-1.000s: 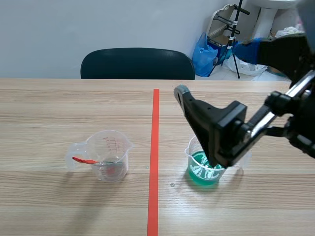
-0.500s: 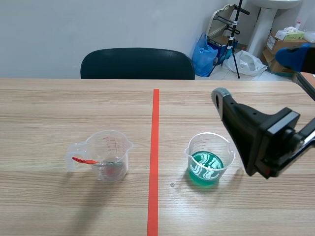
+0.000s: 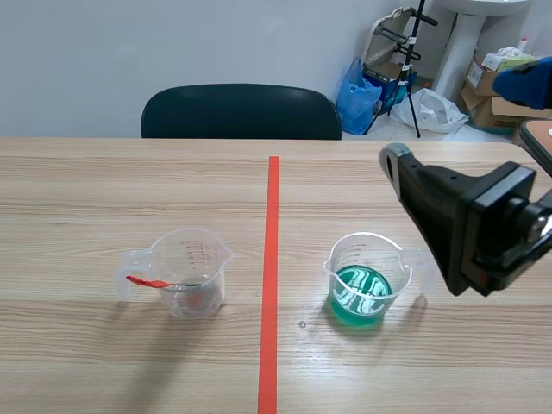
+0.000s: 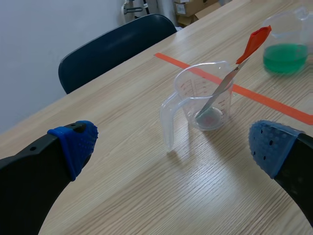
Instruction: Do the redox reaction experiment
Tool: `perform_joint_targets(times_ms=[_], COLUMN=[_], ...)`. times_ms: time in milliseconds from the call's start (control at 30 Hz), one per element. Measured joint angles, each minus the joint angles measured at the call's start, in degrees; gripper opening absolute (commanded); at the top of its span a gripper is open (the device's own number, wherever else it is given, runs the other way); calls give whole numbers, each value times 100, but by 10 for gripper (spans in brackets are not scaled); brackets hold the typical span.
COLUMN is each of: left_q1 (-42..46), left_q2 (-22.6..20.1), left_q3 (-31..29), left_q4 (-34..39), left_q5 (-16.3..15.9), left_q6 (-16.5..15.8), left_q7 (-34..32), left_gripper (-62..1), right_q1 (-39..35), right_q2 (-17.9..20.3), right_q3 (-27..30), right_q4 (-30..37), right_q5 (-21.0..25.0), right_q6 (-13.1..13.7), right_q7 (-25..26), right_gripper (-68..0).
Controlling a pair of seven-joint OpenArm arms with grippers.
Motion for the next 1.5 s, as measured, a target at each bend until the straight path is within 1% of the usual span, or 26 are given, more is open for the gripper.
perform_joint_targets(times_ms=[100, 133, 233, 333, 433, 467, 500, 600, 733, 867, 967, 1100, 1233, 1300, 1500], left_q1=[0, 0, 0, 2, 111, 175, 251, 507, 713, 710, 708, 697, 697, 695, 697], left_q2=[-2, -2, -2, -2, -2, -2, -2, -2, -2, -2, -2, -9, -168, -177, -177], left_q3=[0, 0, 0, 0, 0, 0, 0, 0, 0, 0, 0, 0, 0, 0, 0], left_q4=[247, 363, 769, 1095, 1340, 1419, 1508, 1840, 2188, 2212, 2210, 2210, 2210, 2210, 2197], left_q5=[-2, -4, -4, -17, -214, -310, -334, -326, -321, -323, -321, -323, -326, -326, -323], left_q6=[0, 2, 2, -17, -57, -114, -129, -142, -160, -168, -170, -168, -168, -162, -164], left_q7=[11, 85, 590, 719, 717, 715, 715, 728, 1202, 1486, 1729, 1733, 1729, 1718, 1720], left_gripper=[14, 14, 14, 14, 14, 14, 14, 14, 14, 14, 14, 14, 14, 14, 14], right_q1=[11, 11, 11, 11, 11, 11, 11, 11, 11, 11, 11, 11, 11, 11, 11], right_q2=[0, 0, 0, 0, 0, 0, 0, 0, 0, 0, 0, 0, 0, 0, 0], right_q3=[0, 0, 0, 0, 0, 0, 0, 0, 0, 0, 0, 0, 0, 0, 0], right_q4=[0, 0, 0, 0, 0, 0, 0, 0, 0, 0, 0, 0, 0, 0, 0], right_q5=[-2, -4, -17, -17, -17, -17, -17, -15, -24, -278, -304, -304, -302, -302, -302], right_q6=[0, -4, -2, -4, -7, -7, -7, -7, -7, -7, -7, -7, -7, -7, -7], right_q7=[4, -7, -90, -81, -85, -114, -195, -372, -544, -577, -595, -595, -603, -680, -678], right_gripper=[4, 4, 4, 4, 4, 4, 4, 4, 4, 4, 4, 4, 4, 4, 4])
